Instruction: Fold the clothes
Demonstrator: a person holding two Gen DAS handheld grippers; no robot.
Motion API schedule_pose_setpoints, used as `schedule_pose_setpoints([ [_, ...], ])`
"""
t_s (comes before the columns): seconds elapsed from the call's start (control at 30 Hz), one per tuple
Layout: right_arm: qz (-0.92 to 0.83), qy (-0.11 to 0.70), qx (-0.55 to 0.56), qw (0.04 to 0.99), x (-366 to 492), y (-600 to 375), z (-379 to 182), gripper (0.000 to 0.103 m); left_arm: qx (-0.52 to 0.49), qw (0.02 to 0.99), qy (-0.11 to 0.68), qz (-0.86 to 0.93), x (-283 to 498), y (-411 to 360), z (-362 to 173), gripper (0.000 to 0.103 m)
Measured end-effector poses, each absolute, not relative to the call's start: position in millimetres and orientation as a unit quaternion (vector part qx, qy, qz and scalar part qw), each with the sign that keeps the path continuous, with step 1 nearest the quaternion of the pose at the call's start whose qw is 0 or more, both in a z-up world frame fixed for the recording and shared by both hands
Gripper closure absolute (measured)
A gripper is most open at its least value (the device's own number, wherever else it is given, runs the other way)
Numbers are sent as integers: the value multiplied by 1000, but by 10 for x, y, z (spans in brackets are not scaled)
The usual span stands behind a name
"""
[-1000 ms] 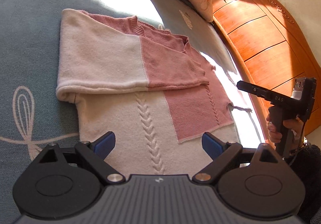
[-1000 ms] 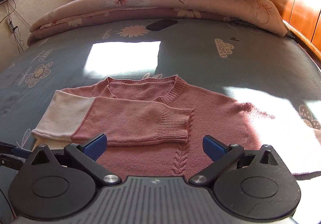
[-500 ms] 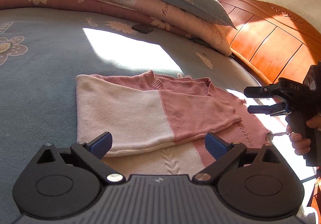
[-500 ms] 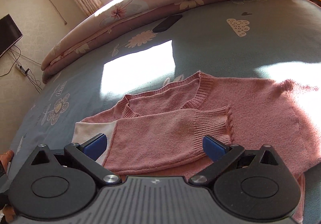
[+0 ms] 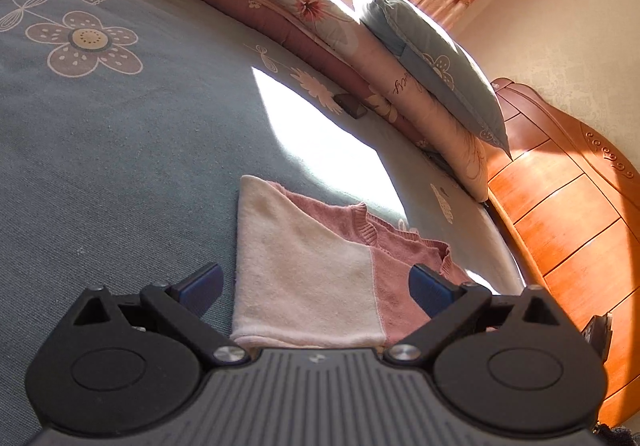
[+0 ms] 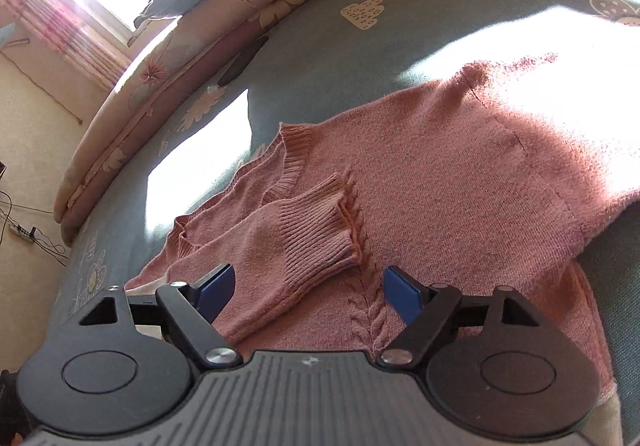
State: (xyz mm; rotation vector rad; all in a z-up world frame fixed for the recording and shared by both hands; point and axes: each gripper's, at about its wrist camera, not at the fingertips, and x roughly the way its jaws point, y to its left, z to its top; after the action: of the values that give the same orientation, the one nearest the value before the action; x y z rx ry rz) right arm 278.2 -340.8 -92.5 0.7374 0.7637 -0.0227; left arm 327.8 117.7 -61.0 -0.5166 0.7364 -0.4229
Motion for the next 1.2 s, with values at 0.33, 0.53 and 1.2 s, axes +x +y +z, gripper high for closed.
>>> schedule_pose_setpoints([
  [0.33,-23,343,333,878,2954,-3344,-959,43,-219,881,366,-203,3284,1075,-666,4],
  [0.53,-38,350,334,875,2863,-3437,-988,86,-223,880,369,-202,3287,1082,-681,4],
  [1.2,29,336,249,908,3215,-2911,-547,59,-196,882,383,-193,3307,1018,-715,4],
])
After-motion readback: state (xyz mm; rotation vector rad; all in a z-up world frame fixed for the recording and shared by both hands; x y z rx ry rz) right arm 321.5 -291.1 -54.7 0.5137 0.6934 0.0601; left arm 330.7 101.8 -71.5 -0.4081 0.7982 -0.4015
